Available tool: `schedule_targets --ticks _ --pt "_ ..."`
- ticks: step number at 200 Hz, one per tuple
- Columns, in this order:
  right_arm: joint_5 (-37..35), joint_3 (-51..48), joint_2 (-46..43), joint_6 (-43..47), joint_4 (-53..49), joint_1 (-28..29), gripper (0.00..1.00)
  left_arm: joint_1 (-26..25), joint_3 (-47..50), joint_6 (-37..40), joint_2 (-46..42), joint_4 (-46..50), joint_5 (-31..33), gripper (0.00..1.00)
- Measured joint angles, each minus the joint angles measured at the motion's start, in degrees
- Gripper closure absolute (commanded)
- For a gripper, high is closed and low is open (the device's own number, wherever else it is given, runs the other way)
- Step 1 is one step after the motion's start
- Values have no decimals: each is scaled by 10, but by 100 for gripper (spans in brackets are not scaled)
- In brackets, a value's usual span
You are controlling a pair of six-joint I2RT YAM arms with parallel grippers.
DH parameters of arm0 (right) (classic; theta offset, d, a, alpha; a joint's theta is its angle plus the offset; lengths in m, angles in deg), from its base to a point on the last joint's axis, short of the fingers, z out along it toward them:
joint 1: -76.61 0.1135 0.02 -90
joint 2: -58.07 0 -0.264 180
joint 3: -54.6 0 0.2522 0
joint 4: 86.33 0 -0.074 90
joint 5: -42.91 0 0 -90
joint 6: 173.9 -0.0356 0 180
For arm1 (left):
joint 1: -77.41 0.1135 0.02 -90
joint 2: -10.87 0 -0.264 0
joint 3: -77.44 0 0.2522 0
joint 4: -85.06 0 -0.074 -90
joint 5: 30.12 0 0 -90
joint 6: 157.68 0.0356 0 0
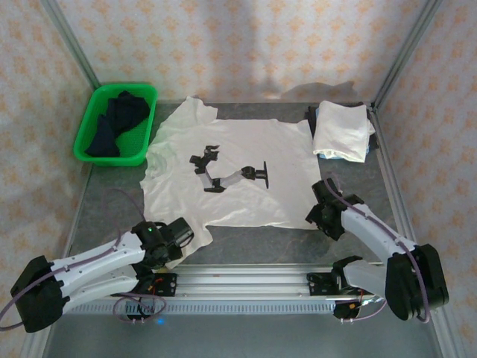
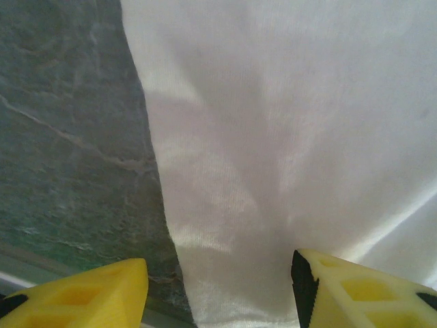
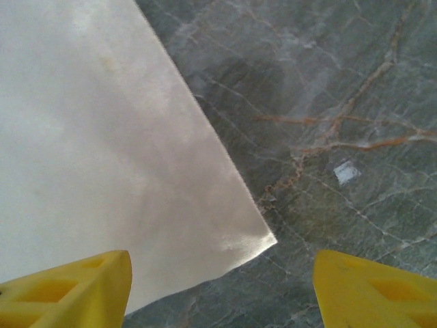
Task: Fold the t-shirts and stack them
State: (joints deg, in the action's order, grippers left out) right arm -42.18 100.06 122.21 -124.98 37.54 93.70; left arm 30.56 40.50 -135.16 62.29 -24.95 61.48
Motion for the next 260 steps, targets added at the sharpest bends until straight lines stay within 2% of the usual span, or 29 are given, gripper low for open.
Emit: schedule_targets --ticks 34,73,115,153,197,232,260 --pt "3 -17 0 -24 9 0 35 -12 6 -2 -2 -23 -14 49" --pt "5 -29 0 -42 33 0 46 -15 19 -9 -23 -25 -14 73" --pt "-7 -36 -2 -52 29 0 78 -16 18 -1 -42 -43 -18 100" --pt "-9 -29 -7 -41 43 1 100 -15 -18 7 -58 -36 -8 100" --pt "-17 -1 -39 -36 42 1 100 5 -103 37 -74 -1 33 100" --pt "-26 28 -41 -27 42 1 100 77 -151 92 -41 10 48 100" --pt "-43 77 2 -10 42 -2 100 153 -220 161 31 10 56 100"
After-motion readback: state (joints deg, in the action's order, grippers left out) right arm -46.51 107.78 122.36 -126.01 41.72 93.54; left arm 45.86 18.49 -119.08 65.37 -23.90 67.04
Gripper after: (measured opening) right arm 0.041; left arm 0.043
